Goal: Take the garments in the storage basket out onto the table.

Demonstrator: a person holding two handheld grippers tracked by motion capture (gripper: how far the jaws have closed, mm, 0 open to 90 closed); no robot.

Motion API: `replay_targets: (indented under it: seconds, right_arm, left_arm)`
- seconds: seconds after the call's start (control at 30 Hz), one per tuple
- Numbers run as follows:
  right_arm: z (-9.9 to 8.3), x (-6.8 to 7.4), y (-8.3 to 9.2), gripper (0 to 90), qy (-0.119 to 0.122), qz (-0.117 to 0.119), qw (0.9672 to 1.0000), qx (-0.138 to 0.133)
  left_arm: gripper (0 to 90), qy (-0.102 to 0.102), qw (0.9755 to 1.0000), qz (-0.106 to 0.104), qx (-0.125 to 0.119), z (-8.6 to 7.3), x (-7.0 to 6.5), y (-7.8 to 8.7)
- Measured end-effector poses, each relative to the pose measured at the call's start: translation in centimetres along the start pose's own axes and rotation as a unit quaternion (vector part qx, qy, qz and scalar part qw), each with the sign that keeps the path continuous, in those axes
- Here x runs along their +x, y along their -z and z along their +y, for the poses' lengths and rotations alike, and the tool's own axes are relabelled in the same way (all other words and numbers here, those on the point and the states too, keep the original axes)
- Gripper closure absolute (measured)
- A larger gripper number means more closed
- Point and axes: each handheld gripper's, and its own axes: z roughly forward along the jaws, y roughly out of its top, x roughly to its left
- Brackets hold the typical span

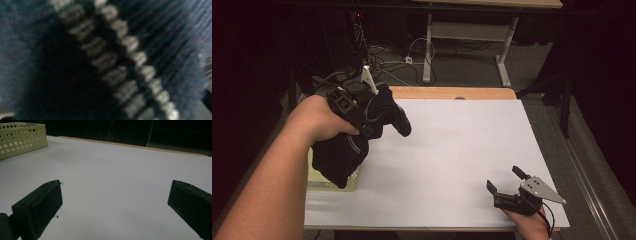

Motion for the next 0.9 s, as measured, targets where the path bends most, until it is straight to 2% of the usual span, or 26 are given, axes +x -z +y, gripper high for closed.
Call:
replay_targets:
  seconds: [0.2,0.4,0.73,0.9]
  right_arm:
    - [0.0,0.0,0.0,0.3,-0.001,0.001,1.0,-0.001]
    - [0.1,0.0,0.1,0.3,-0.001,0.001,1.0,-0.003]
    - [0.1,-0.3,0.2,0.3,-0.003,-0.001,1.0,-0.004]
    - [0.1,-0.2,0.1,0.3,0.0,-0.001,1.0,-0.004]
  left_arm:
    - [56.4,-0.023,0.9997,-0.002,0.003,1.9,-2.1,-0.4]
    - [56.3,-0.044,0.9989,-0.004,0.015,3.8,-3.7,-1.7]
    - [56.0,-0.061,0.998,-0.011,0.007,5.9,-5.4,-4.3]
    - [56.1,-0.079,0.9967,-0.019,-0.002,6.8,-6.2,-5.3]
